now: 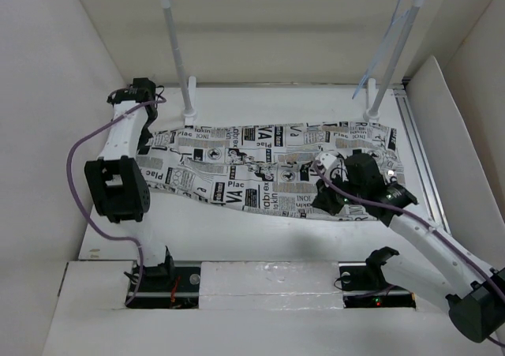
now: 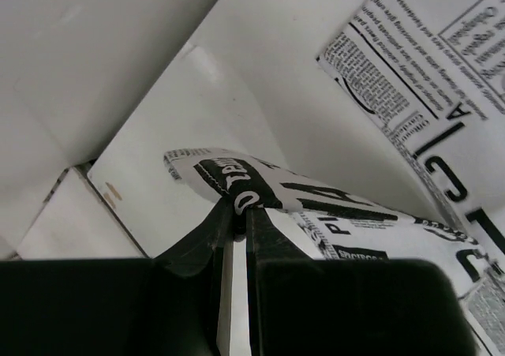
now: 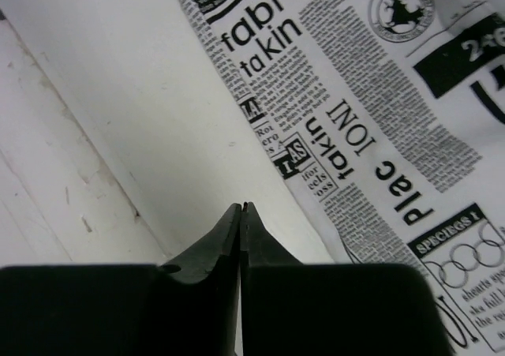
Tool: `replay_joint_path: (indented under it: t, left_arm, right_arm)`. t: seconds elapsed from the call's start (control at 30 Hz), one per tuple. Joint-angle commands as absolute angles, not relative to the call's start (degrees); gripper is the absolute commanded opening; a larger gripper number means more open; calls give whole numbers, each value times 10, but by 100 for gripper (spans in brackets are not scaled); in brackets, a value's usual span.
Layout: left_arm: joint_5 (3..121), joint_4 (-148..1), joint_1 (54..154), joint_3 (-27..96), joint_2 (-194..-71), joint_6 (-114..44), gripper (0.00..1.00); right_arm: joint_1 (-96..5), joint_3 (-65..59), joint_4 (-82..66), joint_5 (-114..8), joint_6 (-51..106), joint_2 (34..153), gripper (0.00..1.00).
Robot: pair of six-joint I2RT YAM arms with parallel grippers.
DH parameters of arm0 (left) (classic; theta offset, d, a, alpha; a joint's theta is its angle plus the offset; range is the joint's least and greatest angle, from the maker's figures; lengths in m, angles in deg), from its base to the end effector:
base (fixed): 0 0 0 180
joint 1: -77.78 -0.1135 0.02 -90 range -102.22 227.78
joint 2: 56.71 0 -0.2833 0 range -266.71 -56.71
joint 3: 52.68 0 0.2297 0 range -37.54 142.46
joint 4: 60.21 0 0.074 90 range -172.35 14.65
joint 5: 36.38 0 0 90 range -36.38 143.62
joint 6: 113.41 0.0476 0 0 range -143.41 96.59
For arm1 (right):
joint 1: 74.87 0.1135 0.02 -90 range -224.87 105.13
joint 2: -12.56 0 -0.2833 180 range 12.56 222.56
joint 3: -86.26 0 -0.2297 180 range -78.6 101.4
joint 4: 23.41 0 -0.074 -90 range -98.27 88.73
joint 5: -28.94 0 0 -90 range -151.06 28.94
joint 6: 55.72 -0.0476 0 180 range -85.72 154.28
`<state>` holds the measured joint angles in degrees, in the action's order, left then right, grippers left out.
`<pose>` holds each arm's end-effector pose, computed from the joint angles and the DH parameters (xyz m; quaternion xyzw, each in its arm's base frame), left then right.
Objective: Place the trousers on the hanger
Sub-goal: Flatten out the trousers at the center of the board.
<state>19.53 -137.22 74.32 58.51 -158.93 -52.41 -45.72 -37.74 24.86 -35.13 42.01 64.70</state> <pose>0.3470 0.0477 0.3210 -0.3159 0.8856 0.2404 0.2412 0.1285 0.0955 0.2709 -0.3666 0.8248 0.2734 0.3325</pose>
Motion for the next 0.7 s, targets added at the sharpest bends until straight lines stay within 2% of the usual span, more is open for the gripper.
replay_joint_path:
  t: [0.0,0.03,0.1,0.13,0.17,0.27,0.3,0.33,0.37,0.43,0.47,0.53,0.6,0.63,0.67]
  left_arm:
    - [135,-1376,735,577,-1643,-521,0]
    - [119,-1367,735,565,-1652,-526,0]
    - [125,-1326,720,539,-1661,-522,21]
    - [136,-1314,705,534,-1660,-522,32]
    - [148,-1296,696,528,-1647,-517,53]
    - [220,-1233,671,539,-1616,-513,77]
    - [235,-1211,665,546,-1608,-510,78]
    - [269,-1201,671,553,-1601,-510,79]
    - [289,-1190,686,551,-1580,-510,79]
    - [345,-1139,711,528,-1546,-516,76]
    - [392,-1091,743,443,-1476,-528,72]
    - [432,-1043,773,411,-1452,-550,70]
    - [503,-944,837,274,-1349,-578,45]
    - [504,-943,838,273,-1348,-578,45]
    - [507,-909,858,221,-1300,-592,26]
  right_arm:
    - [-464,-321,281,-413,410,630,2]
    - [-464,-314,290,-430,407,629,0]
    - [-470,-298,300,-460,386,620,2]
    - [-476,-296,300,-486,379,615,7]
    - [-476,-293,297,-495,360,612,21]
    - [-502,-286,295,-513,326,615,38]
    - [-512,-284,302,-517,323,619,41]
    - [-540,-278,311,-527,316,622,45]
    - [-556,-276,316,-530,306,622,54]
    - [-592,-285,320,-542,291,612,66]
    - [-664,-313,321,-550,256,599,80]
    - [-696,-324,325,-549,242,582,82]
    - [-840,-380,330,-536,211,550,83]
    - [-841,-380,330,-536,211,550,83]
    - [-863,-389,336,-555,186,559,83]
